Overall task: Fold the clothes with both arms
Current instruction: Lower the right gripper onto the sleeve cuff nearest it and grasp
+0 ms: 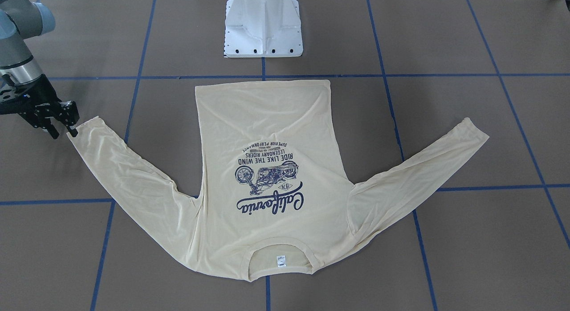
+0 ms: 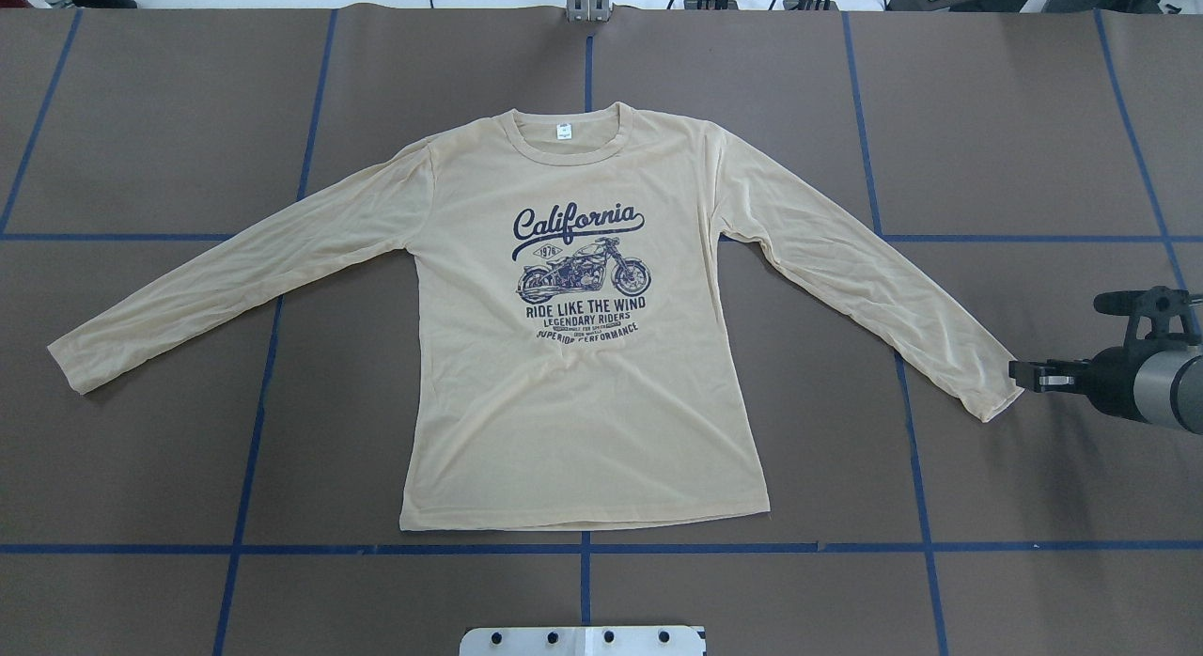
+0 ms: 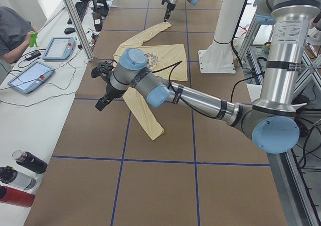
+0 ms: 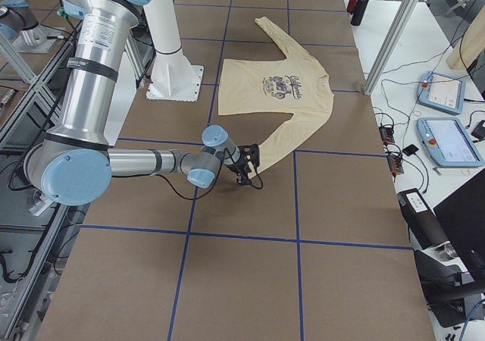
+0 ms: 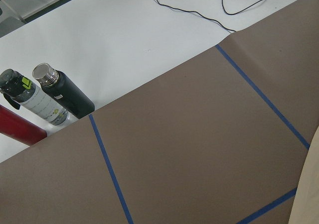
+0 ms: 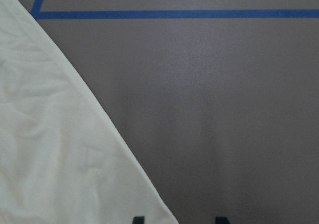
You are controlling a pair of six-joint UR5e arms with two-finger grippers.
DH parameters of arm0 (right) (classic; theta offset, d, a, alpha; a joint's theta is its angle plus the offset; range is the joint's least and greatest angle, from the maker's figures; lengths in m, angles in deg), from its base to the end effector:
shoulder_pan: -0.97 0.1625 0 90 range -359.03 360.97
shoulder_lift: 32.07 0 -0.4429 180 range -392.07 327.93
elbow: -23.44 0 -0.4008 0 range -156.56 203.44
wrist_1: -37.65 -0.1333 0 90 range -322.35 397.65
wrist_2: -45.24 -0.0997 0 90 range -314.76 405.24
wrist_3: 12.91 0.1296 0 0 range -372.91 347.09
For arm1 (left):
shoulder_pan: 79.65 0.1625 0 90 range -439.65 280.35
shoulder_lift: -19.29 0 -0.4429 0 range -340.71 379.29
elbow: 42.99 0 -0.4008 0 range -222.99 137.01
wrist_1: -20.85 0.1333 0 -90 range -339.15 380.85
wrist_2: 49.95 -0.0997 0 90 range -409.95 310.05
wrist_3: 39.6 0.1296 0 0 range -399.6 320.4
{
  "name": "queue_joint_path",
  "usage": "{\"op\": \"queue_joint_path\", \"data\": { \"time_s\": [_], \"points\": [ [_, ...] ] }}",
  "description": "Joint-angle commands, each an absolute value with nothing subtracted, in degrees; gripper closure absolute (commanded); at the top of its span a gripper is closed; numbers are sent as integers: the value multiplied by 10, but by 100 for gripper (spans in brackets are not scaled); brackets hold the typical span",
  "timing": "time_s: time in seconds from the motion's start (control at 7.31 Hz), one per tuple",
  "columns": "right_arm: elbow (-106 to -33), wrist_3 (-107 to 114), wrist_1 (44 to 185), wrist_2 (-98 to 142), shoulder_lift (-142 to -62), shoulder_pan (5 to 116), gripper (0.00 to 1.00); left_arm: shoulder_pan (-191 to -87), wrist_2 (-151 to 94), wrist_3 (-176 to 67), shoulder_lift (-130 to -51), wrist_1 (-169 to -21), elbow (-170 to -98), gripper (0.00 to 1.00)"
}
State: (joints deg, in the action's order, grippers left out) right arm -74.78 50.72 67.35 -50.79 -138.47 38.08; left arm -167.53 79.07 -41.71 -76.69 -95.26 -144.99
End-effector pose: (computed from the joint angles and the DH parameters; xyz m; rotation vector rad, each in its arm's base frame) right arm -0.2744 -0.3577 0.6448 0.3951 -0.8249 0.1263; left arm -0.0306 -0.5706 0.4822 0.7146 0.6734 0.2620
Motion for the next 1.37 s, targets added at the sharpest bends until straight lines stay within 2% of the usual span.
{"op": "queue_joint_path", "data": {
  "time_s": [0.0, 0.14, 0.27, 0.41, 0.96, 1.23],
  "points": [
    [-747, 507, 674, -506, -1385, 374, 48, -1675, 791, -417, -767, -953, -1449, 0],
    [-747, 507, 674, -506, -1386, 373, 56, -1675, 791, -417, -767, -953, -1450, 0],
    [-748, 507, 674, -506, -1385, 373, 75, -1675, 791, -417, -767, -953, -1449, 0],
    [-749, 507, 674, -506, -1385, 373, 100, -1675, 791, -417, -767, -953, -1449, 0],
    [-756, 506, 674, -510, -1385, 374, 100, -1675, 791, -417, -767, -953, -1449, 0],
    [-802, 505, 682, -544, -1382, 404, 100, -1675, 791, -417, -767, -953, -1449, 0]
  ]
}}
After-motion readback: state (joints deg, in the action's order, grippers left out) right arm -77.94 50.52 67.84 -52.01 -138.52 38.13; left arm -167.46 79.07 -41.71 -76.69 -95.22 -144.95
